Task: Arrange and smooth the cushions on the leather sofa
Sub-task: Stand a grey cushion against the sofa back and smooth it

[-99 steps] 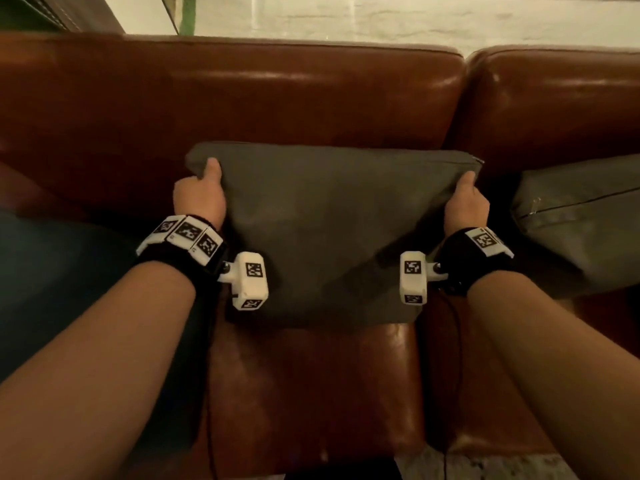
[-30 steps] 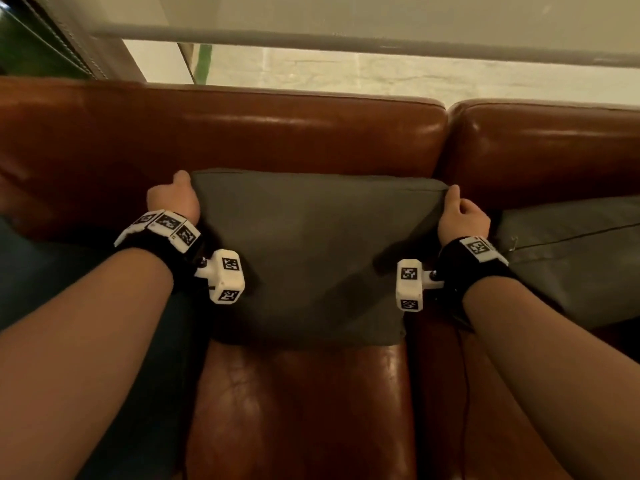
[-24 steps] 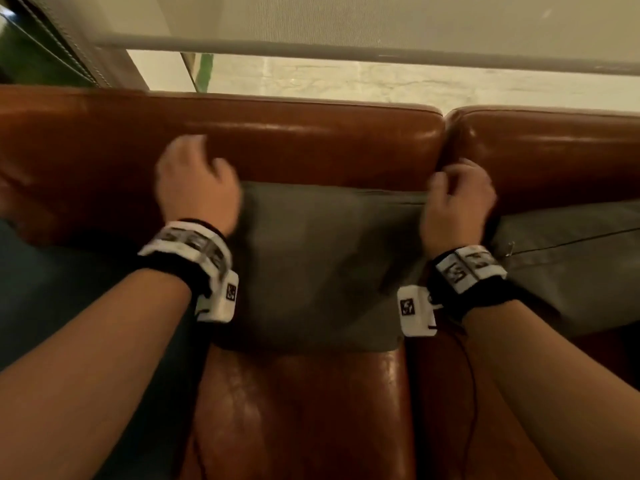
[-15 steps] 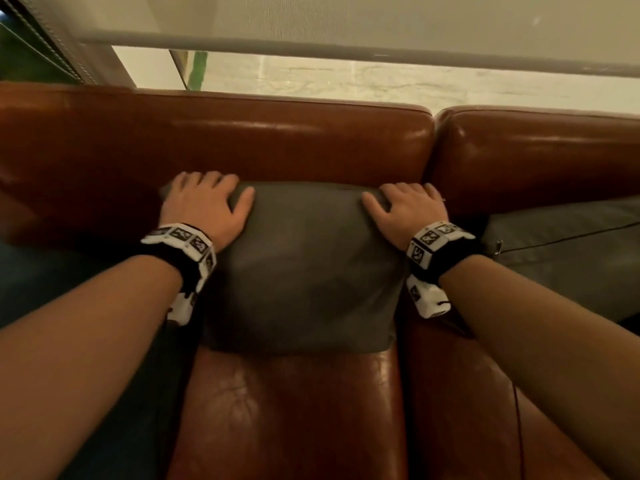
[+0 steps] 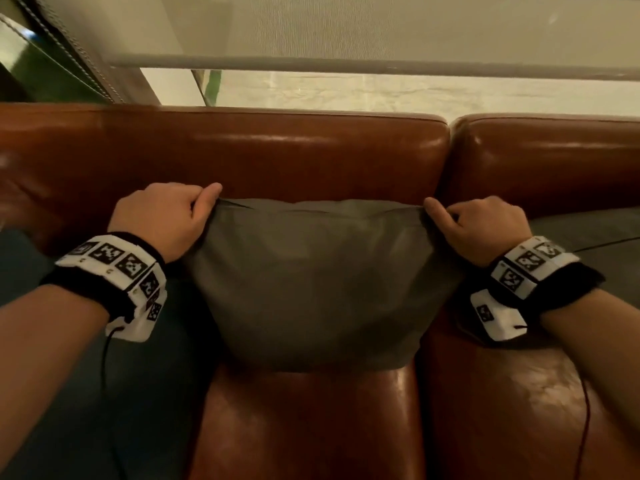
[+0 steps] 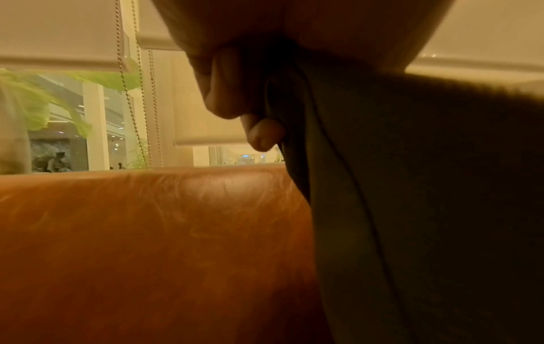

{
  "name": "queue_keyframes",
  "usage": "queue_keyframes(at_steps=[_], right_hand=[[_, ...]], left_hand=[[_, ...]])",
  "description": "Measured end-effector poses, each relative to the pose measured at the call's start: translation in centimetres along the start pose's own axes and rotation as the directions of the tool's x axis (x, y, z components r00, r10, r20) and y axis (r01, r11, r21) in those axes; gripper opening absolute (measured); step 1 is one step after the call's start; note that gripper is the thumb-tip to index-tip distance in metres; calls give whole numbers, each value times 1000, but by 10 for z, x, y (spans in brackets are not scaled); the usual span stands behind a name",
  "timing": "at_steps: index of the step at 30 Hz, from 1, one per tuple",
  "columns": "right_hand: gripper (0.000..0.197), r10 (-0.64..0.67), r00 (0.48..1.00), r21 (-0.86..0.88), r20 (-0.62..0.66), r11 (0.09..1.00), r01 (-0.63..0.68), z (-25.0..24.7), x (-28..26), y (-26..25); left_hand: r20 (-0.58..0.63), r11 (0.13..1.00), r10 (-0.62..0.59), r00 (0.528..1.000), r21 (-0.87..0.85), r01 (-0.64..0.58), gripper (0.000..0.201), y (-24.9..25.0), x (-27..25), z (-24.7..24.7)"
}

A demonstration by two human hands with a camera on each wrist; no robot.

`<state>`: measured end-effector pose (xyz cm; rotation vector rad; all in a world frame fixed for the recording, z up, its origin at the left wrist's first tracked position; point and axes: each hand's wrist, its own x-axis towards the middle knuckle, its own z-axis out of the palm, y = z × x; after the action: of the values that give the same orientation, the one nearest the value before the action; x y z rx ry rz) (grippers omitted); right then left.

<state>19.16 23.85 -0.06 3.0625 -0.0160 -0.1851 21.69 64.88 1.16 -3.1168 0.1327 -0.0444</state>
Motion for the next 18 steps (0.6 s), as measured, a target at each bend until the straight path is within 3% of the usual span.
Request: queue_keyframes(at_steps=[4, 6, 8, 10, 12, 15, 18], right_hand=[[65, 72, 996, -19, -58, 997, -73, 0, 31, -4], [53, 40, 986, 47, -160, 998, -33, 8, 40, -21], [47, -55, 978, 214, -202, 972, 99, 19, 38, -59], [51, -204, 971, 273, -126, 934, 231, 32, 30, -100], [58, -258, 966, 215, 29, 945, 246, 50, 26, -111], [67, -60, 995, 139, 75, 989, 50, 62, 35, -64], [65, 197, 972, 59, 129, 977, -205, 57, 35, -7]], left_hand=[[192, 995, -88, 977, 59, 78, 54, 7, 34, 9], [132, 997, -40, 990, 77, 30, 53, 28, 40, 18], [14, 993, 102, 995, -63, -101, 52, 68, 30, 30], [83, 962, 237, 968, -157, -222, 54, 106, 13, 49], [183, 969, 237, 954, -117, -219, 57, 108, 7, 69], [162, 996, 89, 983, -10, -89, 60, 61, 15, 80], [254, 987, -154, 955, 87, 136, 57, 15, 18, 72]])
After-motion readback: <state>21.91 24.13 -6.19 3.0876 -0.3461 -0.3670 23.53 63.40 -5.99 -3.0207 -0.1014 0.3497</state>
